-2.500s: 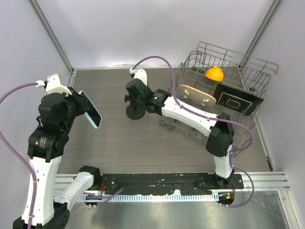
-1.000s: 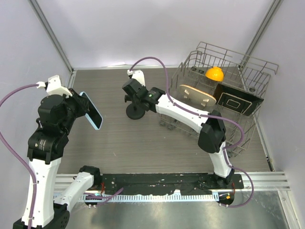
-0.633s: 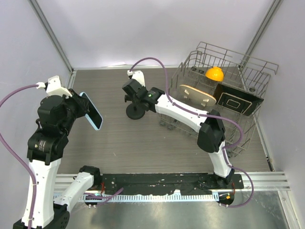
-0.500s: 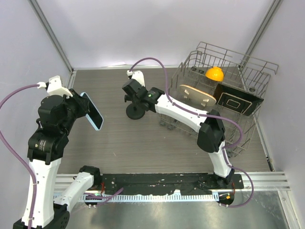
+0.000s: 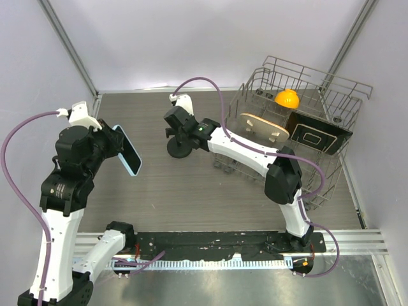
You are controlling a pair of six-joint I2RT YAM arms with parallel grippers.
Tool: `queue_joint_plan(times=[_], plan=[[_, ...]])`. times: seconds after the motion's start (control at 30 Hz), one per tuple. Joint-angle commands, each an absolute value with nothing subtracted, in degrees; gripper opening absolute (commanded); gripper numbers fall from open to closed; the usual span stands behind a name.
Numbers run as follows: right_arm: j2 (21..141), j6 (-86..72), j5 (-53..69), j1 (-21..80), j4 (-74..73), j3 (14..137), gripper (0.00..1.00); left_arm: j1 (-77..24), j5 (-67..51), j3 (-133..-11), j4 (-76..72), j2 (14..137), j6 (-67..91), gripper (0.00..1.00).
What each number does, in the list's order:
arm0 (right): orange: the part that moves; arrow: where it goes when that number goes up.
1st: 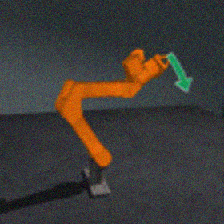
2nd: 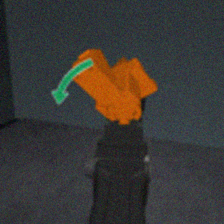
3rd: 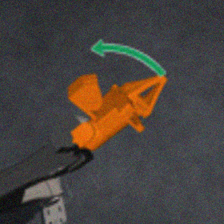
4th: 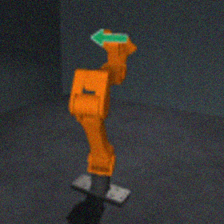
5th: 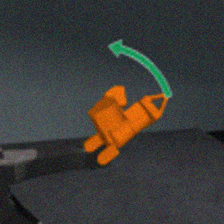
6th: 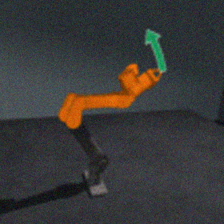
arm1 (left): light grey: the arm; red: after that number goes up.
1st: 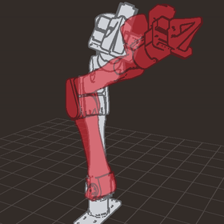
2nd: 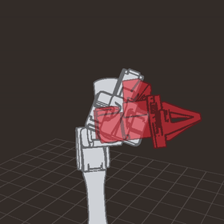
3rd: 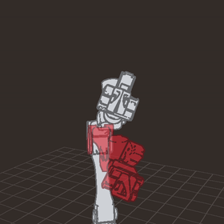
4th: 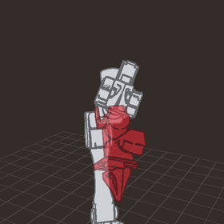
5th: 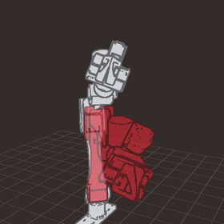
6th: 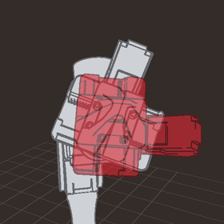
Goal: Place the phone on the phone stand
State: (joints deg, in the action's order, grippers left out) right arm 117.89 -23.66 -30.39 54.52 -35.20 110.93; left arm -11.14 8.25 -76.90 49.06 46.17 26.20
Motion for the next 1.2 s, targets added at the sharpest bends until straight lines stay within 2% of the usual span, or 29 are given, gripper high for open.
queue_joint_plan(times=[0.0, 0.13, 0.27, 0.33, 0.57, 0.77, 0.87, 0.97, 1.17], plan=[[115.1, -21.5, -31.7, 54.3, -32.4, 110.0, 0.01, -11.1, 6.2, -76.8, 43.2, 45.6, 25.3, 0.0], [114.5, -19.1, -29.9, 54.3, -31.6, 109.3, 0.01, -11.1, -2.0, -74.7, 41.2, 46.8, 23.2, 0.0], [113.3, -13.8, -25.9, 54.1, -28.8, 106.6, 0.01, -11.1, -26.7, -72.5, 38.4, 50.7, 20.7, 0.0], [112.8, -12.2, -23.5, 53.9, -26.8, 104.9, 0.01, -11.2, -32.1, -69.5, 34.7, 51.0, 22.2, 0.0], [112.9, -8.4, -7.4, 50.3, -25.7, 102.7, 0.01, -13.2, -34.5, -52.8, 0.3, 40.5, 26.1, 0.0], [111.9, -4.0, 10.6, 45.0, -22.7, 99.7, 0.01, -15.9, -42.4, -44.2, -17.3, 43.1, 21.5, 0.0], [112.2, -3.2, 17.4, 42.2, -22.4, 99.5, 0.01, -19.6, -46.8, -43.3, -20.6, 46.8, 13.4, 0.0], [112.4, -2.0, 22.9, 40.3, -22.3, 99.2, 0.01, -22.4, -50.9, -47.4, -18.8, 51.5, 8.2, 0.0], [112.6, 3.5, 29.6, 39.1, -22.1, 97.8, 0.01, -23.0, -56.5, -53.0, -15.6, 61.4, 0.3, 0.0]])
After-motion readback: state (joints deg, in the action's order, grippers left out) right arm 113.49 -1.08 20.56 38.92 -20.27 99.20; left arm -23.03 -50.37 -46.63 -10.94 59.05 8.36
